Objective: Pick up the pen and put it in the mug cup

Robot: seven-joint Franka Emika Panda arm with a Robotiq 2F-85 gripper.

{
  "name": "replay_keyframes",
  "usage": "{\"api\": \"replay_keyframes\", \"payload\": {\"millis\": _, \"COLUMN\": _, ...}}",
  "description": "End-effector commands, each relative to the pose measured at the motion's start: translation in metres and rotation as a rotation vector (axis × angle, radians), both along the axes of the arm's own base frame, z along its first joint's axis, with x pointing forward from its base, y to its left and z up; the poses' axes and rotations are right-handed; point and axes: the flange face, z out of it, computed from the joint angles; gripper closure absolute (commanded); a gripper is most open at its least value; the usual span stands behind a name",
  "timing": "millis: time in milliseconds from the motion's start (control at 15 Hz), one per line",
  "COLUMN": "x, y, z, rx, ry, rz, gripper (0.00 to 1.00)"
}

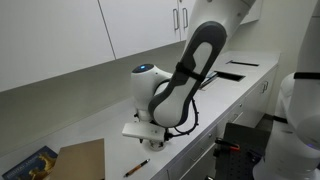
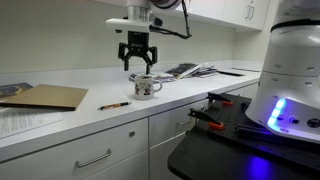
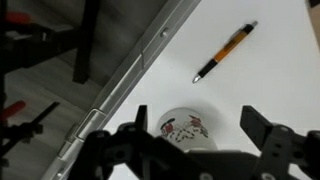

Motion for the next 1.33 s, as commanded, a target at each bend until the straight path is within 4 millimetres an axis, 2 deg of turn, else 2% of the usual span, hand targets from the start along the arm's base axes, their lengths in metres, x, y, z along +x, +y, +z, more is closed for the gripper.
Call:
{"api": "replay_keyframes", "payload": {"millis": 0, "x": 0.026, "y": 0.009, "z": -0.024, "rx": 0.007, "ry": -0.017, "rz": -0.198, "gripper": 0.0}}
{"api": "replay_keyframes", "payload": {"millis": 267, "x": 0.049, "y": 0.02, "z": -0.056, "rx": 0.014, "ry": -0.058, "rz": -0.404, "gripper": 0.0}}
{"api": "replay_keyframes", "payload": {"millis": 600, "x": 0.062, "y": 0.044, "z": -0.107, "rx": -0.01, "ry": -0.054, "rz": -0.467, "gripper": 0.0}}
{"api": "replay_keyframes", "payload": {"millis": 667, "x": 0.064, "y": 0.046, "z": -0.115, "rx": -0.014, "ry": -0.051, "rz": -0.479, "gripper": 0.03}}
{"api": "replay_keyframes", "payload": {"millis": 1000, "x": 0.075, "y": 0.049, "z": -0.139, "rx": -0.034, "ry": -0.047, "rz": -0.53, "gripper": 0.48}}
{"api": "replay_keyframes", "payload": {"millis": 1267, "x": 0.076, "y": 0.056, "z": -0.139, "rx": -0.024, "ry": -0.052, "rz": -0.541, "gripper": 0.79}}
